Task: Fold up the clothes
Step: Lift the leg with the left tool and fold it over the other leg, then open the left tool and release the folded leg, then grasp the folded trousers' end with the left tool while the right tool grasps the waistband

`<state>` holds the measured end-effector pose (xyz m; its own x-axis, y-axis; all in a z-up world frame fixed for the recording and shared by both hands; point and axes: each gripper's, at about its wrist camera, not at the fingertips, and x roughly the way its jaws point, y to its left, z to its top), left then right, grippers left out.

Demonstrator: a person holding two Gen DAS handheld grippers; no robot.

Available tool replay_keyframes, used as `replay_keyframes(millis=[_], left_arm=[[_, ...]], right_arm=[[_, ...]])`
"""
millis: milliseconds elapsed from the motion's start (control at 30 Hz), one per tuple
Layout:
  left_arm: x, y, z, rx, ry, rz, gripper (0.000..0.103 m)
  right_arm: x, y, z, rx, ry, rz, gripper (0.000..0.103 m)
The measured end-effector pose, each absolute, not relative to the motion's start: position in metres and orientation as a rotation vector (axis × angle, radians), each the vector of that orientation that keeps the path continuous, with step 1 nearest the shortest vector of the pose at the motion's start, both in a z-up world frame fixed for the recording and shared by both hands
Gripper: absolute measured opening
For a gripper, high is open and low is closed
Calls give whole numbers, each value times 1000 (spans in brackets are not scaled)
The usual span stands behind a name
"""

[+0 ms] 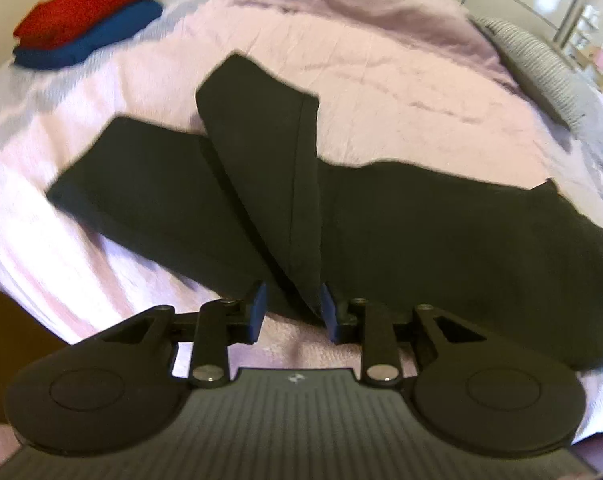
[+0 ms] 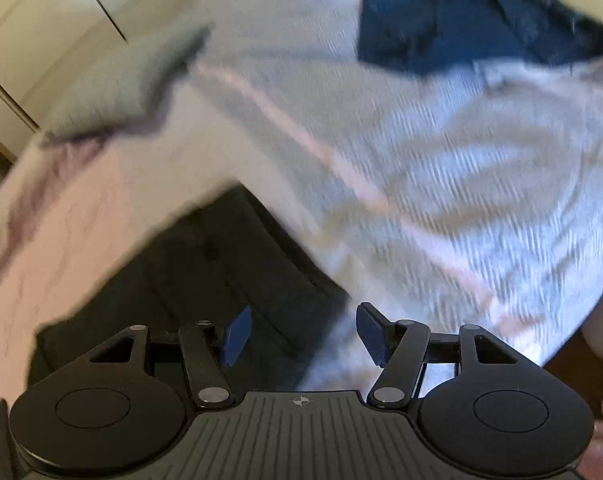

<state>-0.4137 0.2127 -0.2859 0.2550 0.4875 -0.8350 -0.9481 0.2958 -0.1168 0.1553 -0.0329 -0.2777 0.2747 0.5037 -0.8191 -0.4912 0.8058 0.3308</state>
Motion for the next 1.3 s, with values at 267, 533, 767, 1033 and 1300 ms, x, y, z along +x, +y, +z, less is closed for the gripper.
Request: replay_keyframes(millis=[267,533,767,1033,1300], left_arm=[[-459,262,-303,-728,669,1226,24],[-547,322,-340,-801,685,1339,4],[-643,350,-285,-862,459,1453,11],[-709,355,-279,-1080,309,1398,14],[-743,340,-283,-1165,310,1386,14]], right_arm=[[90,60,-281,-82,1099,901,62],[-6,138,-280,-193,1040,1067,62],[-108,217,-300,-154,1143,1295,62],[-212,305,-376,-54,1505,1441,58],[-308,313,-326,-296,1030,1750,1]])
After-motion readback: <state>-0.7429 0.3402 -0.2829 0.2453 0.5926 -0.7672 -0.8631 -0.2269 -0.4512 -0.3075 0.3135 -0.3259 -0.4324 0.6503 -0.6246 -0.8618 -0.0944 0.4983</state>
